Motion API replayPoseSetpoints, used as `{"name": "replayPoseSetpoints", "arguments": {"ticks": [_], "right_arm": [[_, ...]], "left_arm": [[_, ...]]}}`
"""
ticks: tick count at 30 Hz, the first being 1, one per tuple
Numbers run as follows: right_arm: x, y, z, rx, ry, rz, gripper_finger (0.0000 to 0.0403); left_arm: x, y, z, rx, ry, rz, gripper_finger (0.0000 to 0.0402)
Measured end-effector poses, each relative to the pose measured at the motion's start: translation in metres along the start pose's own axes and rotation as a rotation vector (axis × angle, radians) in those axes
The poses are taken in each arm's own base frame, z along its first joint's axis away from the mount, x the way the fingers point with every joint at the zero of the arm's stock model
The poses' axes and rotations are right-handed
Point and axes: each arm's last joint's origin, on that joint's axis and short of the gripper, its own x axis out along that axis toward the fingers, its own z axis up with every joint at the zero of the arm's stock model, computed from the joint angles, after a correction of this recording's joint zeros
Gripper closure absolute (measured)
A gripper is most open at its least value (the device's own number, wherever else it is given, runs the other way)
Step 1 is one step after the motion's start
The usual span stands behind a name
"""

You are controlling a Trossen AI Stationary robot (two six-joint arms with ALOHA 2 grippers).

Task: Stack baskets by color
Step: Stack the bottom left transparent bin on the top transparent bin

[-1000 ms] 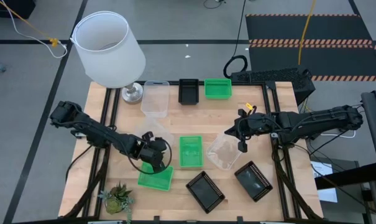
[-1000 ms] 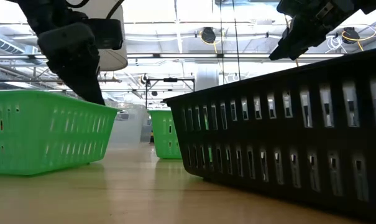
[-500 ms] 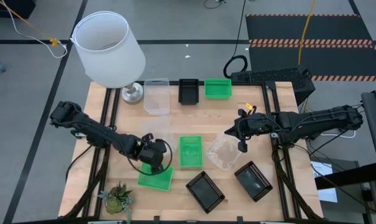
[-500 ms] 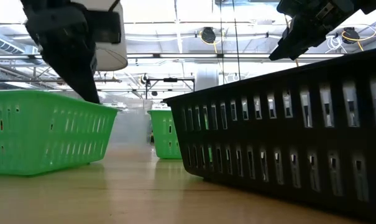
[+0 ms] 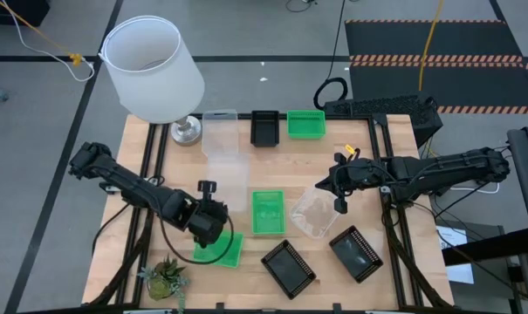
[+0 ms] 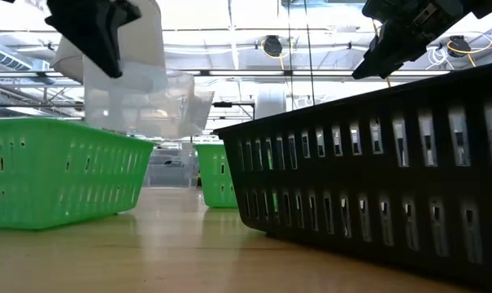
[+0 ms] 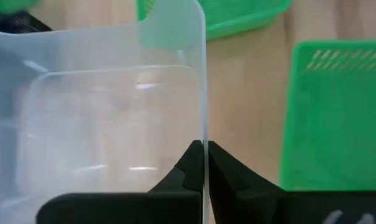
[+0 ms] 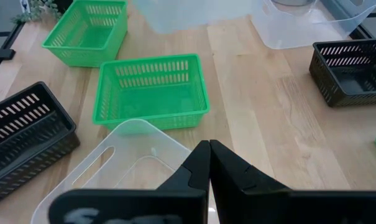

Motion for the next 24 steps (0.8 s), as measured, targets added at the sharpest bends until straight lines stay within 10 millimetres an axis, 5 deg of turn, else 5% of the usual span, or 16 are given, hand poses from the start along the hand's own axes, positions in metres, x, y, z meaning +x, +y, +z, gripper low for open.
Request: {"name": "replayPoseSetpoints", "arguments": {"ticks": [12, 24], "right_arm": [[0.000, 0.001, 0.006, 0.000, -0.065, 0.007, 0.0401], [0.000, 0.001, 0.009, -0.095, -0.091, 0.002, 0.0401]], "left_arm": [[-0.020, 0.068, -0.011, 0.089, -0.071, 0.139, 0.0396], [0.010, 0.133, -0.051, 0.030, -0.202, 0.169, 0.0397]]}}
